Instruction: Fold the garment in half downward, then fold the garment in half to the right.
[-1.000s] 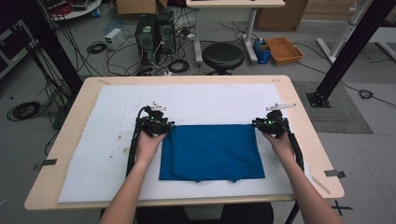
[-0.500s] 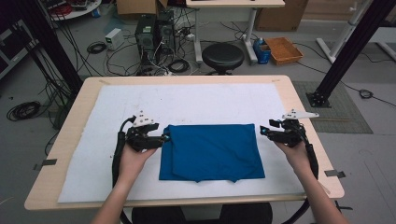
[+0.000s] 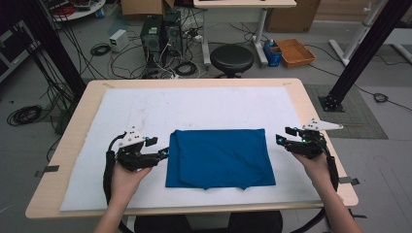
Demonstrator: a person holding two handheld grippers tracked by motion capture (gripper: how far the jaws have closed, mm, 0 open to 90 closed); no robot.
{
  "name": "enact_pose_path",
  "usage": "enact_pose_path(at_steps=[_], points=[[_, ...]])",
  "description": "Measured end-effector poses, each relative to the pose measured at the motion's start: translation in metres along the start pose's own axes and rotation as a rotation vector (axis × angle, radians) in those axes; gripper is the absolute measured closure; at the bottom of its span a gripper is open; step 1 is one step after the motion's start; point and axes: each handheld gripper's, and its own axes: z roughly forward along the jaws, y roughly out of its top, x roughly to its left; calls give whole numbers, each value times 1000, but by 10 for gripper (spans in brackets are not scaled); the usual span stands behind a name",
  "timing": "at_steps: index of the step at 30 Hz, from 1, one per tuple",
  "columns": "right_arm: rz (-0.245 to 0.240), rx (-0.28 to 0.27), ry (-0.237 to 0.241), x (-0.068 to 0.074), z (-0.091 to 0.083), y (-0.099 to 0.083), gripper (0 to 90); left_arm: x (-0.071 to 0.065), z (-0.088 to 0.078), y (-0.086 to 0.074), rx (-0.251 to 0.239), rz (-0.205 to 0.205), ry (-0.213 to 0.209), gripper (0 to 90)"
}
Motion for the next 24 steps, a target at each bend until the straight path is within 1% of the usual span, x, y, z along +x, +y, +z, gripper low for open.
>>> enact_pose_path(at_steps=[2,7,11,13,16,20,24], points=[[6,0,0,0,0,0,428,-1,0,0,-1,2,3,394],[-1,-5,0,1,-1,0,428,-5,1,2,-2,7,5,393],[2,-10,-1,1,-1,2,426,-8,1,3,2,24,10,394],[-1,-10,0,1,0,2,424,-9,1,3,6,22,12,394],[1,-4,1,1,1,2,423,-9,1,1,13,9,17,394],[-2,-8,-1,1,2,3,422,-9,0,-1,26,-6,33,394],[-7,-15,-2,2,1,4,421,-11,0,-3,40,-39,44,394]])
